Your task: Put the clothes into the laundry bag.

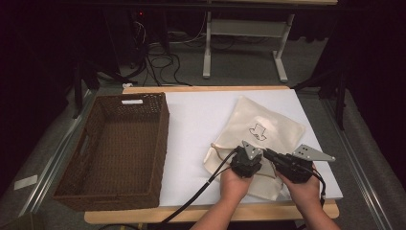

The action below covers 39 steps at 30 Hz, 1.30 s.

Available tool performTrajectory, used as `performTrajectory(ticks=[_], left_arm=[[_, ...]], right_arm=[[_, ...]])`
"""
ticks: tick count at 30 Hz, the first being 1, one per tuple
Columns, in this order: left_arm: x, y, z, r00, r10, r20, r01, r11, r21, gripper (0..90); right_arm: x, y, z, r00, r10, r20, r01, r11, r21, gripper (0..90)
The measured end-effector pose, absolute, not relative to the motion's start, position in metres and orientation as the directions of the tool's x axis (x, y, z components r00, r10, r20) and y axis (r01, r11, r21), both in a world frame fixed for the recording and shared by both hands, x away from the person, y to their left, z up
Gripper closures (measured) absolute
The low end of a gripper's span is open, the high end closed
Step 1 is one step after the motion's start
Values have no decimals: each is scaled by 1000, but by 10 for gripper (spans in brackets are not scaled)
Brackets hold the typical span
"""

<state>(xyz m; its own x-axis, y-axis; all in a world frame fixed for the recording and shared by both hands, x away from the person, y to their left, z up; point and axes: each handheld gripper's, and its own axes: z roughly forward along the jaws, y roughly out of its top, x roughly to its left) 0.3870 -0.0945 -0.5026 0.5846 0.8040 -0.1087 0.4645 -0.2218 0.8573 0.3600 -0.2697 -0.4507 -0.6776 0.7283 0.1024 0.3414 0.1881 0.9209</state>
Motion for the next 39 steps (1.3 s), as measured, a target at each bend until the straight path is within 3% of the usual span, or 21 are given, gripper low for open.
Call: performTrajectory(ticks=[4,9,39], left_arm=[[380,-91,-499,580,804,-126,466,-201,861,466],[372,-89,-494,585,800,-133,461,-193,866,381],[333,-43,-485,605,783,-146,438,-174,882,355]], right_arm=[[360,-270,-451,-680,726,100,341,193,920,877],[360,-270,-451,-678,728,100,341,191,920,876],[359,-272,-451,-677,730,98,341,193,920,876]])
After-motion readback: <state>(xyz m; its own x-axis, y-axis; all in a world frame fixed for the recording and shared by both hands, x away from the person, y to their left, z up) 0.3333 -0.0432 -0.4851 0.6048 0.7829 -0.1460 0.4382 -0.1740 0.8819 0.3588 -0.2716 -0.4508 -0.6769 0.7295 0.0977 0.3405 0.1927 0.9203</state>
